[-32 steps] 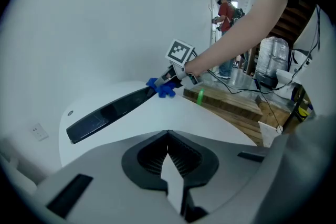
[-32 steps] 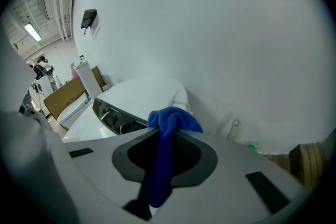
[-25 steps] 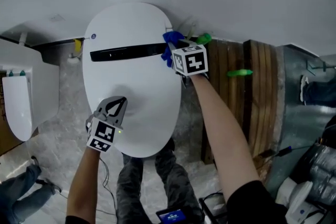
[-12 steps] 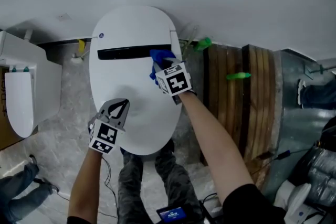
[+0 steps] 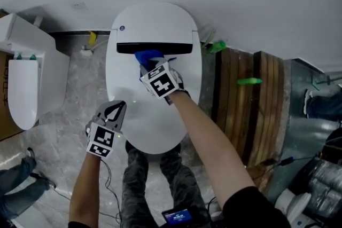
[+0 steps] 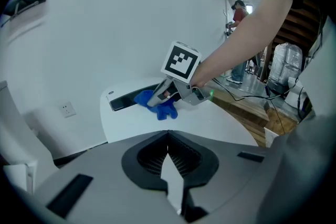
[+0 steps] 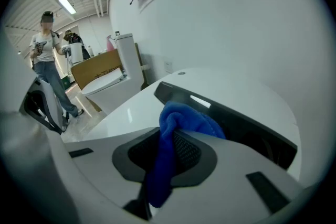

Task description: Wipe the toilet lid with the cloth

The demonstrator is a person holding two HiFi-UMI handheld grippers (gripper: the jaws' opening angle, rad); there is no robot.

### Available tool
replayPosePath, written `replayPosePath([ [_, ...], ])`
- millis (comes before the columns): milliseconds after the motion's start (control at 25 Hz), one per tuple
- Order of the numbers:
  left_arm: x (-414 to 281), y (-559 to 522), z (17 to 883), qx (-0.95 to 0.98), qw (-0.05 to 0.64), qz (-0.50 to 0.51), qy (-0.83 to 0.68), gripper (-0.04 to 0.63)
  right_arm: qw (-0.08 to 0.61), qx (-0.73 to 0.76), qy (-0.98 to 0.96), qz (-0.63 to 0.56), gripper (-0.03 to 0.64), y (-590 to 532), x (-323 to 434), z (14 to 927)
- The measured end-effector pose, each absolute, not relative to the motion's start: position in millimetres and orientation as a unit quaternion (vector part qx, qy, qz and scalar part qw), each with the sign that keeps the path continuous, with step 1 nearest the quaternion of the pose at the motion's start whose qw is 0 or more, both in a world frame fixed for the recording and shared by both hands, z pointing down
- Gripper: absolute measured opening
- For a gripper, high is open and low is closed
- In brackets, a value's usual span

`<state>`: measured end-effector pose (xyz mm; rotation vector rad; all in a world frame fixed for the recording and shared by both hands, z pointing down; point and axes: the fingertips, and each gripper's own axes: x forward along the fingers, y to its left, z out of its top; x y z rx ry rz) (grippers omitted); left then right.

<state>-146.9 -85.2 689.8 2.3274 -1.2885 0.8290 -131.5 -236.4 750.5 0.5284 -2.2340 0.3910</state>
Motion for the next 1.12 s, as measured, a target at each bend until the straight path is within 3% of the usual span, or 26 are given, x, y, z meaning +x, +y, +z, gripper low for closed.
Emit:
replayPosePath([
  [480, -168.2, -38.7, 714.6, 0.796, 0.200, 0.285, -0.495, 0.011, 0.406, 0.103, -0.902, 0.103, 0.057, -119.2, -168.8, 762.1],
  [1120, -116.2, -32.7, 738.5, 0.810, 0.190, 0.293, -0.471, 0.011, 0.400, 0.076, -0.902, 0.142, 0.057, -12.8, -72.5, 782.0],
])
